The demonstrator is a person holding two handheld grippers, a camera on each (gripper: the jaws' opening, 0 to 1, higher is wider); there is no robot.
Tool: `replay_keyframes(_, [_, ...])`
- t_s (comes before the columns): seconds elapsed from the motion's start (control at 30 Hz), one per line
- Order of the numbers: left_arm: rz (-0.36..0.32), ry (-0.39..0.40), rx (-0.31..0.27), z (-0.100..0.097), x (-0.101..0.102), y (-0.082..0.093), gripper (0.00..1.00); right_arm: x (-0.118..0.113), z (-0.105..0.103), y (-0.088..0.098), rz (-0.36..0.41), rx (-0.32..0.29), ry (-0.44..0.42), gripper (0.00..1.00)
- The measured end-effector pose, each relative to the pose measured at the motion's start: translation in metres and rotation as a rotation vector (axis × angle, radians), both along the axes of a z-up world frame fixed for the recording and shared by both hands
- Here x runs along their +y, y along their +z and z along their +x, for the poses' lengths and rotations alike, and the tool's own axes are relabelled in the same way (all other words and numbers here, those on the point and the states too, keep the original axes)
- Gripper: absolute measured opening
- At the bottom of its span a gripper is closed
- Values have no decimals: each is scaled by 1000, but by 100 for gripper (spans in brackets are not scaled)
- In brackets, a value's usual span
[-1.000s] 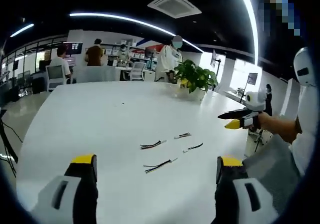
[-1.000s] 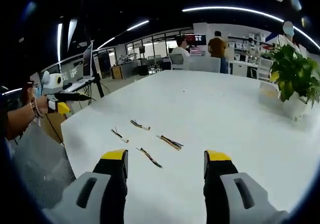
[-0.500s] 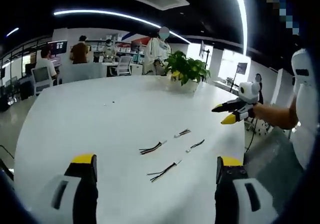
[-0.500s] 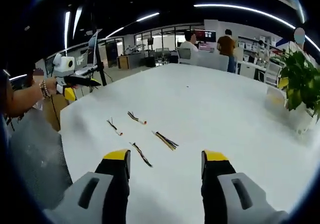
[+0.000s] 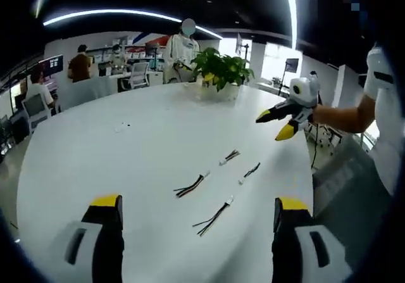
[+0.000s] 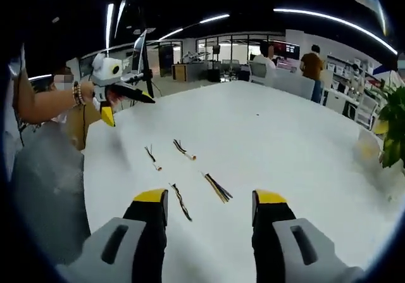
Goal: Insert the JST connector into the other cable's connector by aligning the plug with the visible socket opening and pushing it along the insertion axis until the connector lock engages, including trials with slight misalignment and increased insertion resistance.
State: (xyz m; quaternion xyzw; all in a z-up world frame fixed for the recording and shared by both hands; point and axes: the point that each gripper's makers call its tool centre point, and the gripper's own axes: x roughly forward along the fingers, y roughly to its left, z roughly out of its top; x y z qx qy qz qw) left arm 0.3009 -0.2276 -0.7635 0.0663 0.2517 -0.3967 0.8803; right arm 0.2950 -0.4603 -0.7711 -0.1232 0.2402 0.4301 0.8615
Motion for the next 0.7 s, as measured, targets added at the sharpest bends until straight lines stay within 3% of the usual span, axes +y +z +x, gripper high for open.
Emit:
replay_keyframes(0.07, [9, -16, -8, 8, -4, 0, 99, 3, 2, -2, -41, -37, 39, 53])
replay_keyframes(0.13, [26, -38, -1, 11, -7, -3, 99, 8, -4, -9, -76, -22, 97, 53])
replay_keyframes(0.27, [69, -101, 8, 17, -15, -11, 99, 9, -6, -15, -129, -16, 150, 42])
replay_keyframes(0.7, [86, -211, 24, 37, -41, -30, 93, 15, 13, -33, -184, 15, 218, 41])
